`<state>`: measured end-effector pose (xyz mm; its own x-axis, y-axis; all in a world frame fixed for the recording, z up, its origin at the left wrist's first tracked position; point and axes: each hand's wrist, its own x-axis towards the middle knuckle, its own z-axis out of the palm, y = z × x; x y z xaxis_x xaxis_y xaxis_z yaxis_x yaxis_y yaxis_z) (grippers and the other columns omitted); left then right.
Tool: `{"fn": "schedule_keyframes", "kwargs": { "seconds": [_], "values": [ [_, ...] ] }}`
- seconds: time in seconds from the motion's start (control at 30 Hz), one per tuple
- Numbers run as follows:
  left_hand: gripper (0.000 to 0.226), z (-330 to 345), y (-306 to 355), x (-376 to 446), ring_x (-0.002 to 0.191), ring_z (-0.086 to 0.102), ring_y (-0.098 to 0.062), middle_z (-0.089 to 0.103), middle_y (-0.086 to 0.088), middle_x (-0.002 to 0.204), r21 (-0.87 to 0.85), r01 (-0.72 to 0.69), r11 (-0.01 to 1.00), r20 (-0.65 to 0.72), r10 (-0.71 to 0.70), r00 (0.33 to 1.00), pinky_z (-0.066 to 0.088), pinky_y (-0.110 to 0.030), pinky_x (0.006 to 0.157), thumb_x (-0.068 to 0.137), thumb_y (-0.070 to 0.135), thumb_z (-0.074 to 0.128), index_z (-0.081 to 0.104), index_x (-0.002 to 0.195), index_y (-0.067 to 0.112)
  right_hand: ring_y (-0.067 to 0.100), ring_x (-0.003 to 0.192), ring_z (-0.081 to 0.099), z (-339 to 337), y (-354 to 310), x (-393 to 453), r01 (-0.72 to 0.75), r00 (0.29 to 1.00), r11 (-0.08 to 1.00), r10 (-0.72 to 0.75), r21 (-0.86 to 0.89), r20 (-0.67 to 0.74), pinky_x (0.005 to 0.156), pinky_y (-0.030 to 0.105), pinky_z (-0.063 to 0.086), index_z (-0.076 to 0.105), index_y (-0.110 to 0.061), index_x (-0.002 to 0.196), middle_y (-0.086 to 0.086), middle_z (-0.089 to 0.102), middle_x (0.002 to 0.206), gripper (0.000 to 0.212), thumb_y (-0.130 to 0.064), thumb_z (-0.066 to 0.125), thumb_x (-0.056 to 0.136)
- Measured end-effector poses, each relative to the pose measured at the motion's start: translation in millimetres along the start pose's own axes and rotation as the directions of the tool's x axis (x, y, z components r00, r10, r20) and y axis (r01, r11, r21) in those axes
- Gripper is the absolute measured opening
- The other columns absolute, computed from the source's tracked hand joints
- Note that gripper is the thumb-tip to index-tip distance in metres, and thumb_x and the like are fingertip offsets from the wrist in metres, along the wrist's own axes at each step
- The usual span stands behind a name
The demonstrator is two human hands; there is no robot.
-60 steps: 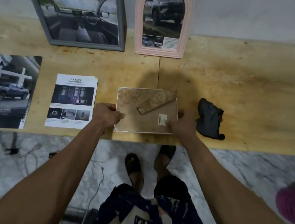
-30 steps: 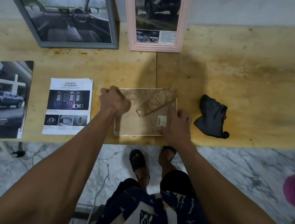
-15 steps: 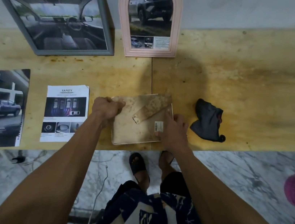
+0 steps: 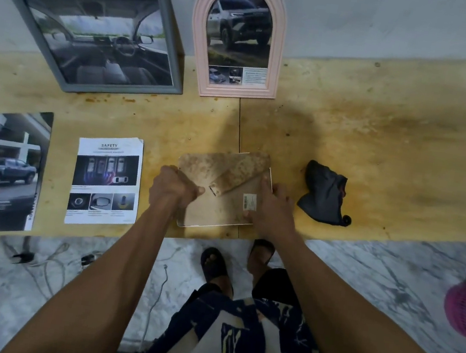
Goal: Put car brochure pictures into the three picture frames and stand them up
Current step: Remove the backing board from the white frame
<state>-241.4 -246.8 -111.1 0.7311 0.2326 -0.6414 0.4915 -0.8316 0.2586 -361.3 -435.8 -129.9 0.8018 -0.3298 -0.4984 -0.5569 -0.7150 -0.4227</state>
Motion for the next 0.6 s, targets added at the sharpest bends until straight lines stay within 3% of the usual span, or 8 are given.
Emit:
{"fn": "schedule_keyframes", "kwargs": {
  "seconds": [0.1, 0.23, 0.33, 0.43, 0.53, 0.6],
  "values": [
    [0.074, -1, 1, 3, 0.095, 0.068, -0.035, 0.07, -0.013, 0.112, 0.05, -0.024, 0.998, 0.025, 0.023, 0.999, 0.058, -0.037, 0.075, 0.058, 0.052, 0.088, 0.066, 0.113, 0.007, 0.039, 0.116, 0.038, -1, 3, -2, 0.037, 0.999, 0.999, -0.037, -0.014, -0.008, 0.093, 0.05, 0.042, 0.012, -0.029, 0.148, 0.007, 0.031, 0.133, 0.093, -0.021, 0.076, 0.081],
    [0.094, -9, -5, 20, 0.094, 0.07, -0.033, 0.071, -0.016, 0.11, 0.115, -0.029, 0.993, 0.067, 0.022, 0.997, 0.048, -0.027, 0.06, 0.055, 0.064, 0.072, 0.062, 0.117, -0.006, 0.037, 0.116, 0.04, -1, 7, -3, 0.074, 0.997, 0.996, -0.074, -0.045, -0.018, 0.096, 0.046, 0.037, 0.015, -0.024, 0.151, 0.008, 0.033, 0.135, 0.083, -0.015, 0.066, 0.086],
    [0.066, -21, -7, 16, 0.105, 0.065, -0.033, 0.069, -0.018, 0.11, 0.115, -0.082, 0.99, 0.02, 0.081, 0.997, 0.043, -0.03, 0.079, 0.085, 0.056, 0.06, 0.067, 0.111, -0.004, 0.037, 0.119, 0.039, -2, 9, -5, 0.072, 0.996, 0.997, -0.071, 0.012, -0.044, 0.097, 0.044, 0.035, 0.022, -0.023, 0.15, 0.008, 0.033, 0.14, 0.073, -0.021, 0.062, 0.09],
    [0.049, -19, -13, 14, 0.1, 0.066, -0.029, 0.067, -0.013, 0.09, 0.069, -0.082, 0.994, 0.052, 0.079, 0.996, 0.045, -0.03, 0.078, 0.088, 0.041, 0.067, 0.067, 0.101, -0.006, 0.034, 0.121, 0.035, -5, 11, -8, 0.122, 0.992, 0.992, -0.123, -0.014, -0.032, 0.103, 0.04, 0.029, 0.021, -0.024, 0.153, 0.01, 0.031, 0.141, 0.071, -0.022, 0.058, 0.092],
    [0.041, -10, -18, 16, 0.09, 0.064, -0.027, 0.061, -0.013, 0.085, -0.149, -0.055, 0.987, 0.05, 0.063, 0.997, 0.053, -0.034, 0.081, 0.082, 0.021, 0.077, 0.062, 0.103, -0.012, 0.034, 0.122, 0.036, -3, 11, -9, 0.153, 0.987, 0.981, -0.158, -0.115, -0.033, 0.101, 0.041, 0.029, 0.026, -0.024, 0.15, 0.012, 0.032, 0.14, 0.067, -0.023, 0.058, 0.092],
    [0.027, -11, -19, 11, 0.08, 0.057, -0.022, 0.055, -0.011, 0.079, -0.29, -0.047, 0.956, 0.016, 0.054, 0.998, 0.051, -0.034, 0.072, 0.079, 0.006, 0.078, 0.056, 0.092, -0.004, 0.036, 0.12, 0.038, 1, 12, -7, 0.137, 0.99, 0.979, -0.141, -0.149, -0.016, 0.099, 0.042, 0.033, 0.025, -0.025, 0.149, 0.013, 0.031, 0.14, 0.067, -0.025, 0.058, 0.09]
  ]
}}
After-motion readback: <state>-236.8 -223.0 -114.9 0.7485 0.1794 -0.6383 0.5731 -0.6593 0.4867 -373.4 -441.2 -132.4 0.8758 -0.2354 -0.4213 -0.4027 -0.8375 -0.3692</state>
